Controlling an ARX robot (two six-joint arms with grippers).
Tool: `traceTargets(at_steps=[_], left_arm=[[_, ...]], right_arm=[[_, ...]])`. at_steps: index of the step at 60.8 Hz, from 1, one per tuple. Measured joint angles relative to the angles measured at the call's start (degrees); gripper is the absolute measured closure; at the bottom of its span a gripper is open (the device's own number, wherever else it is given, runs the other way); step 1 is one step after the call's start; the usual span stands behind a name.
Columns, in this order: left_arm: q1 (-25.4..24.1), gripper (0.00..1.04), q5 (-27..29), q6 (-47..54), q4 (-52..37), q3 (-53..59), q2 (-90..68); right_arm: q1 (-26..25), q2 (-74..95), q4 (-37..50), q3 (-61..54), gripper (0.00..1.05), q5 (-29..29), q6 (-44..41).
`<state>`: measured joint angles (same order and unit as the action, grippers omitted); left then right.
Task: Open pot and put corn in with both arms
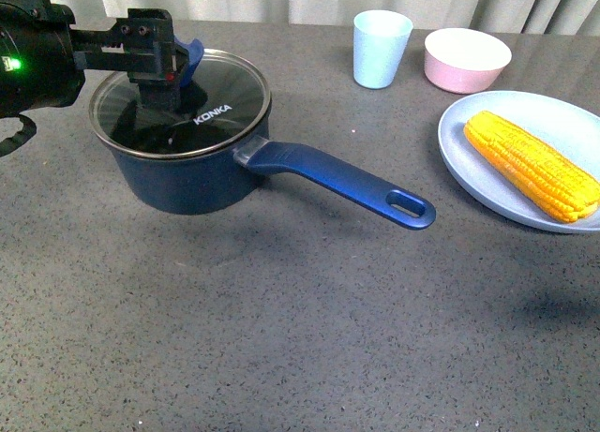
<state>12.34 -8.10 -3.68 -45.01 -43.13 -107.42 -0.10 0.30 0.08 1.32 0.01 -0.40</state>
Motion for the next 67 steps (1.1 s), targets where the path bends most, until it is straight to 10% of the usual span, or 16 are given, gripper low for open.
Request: traceTargets(at_steps=[67], left_arm=[[2.0,0.09,0.6,2.0,1.2,-9.0,-8.1]], right_arm=[[0.0,0.0,0.0,0.0,0.09,0.0,0.0]])
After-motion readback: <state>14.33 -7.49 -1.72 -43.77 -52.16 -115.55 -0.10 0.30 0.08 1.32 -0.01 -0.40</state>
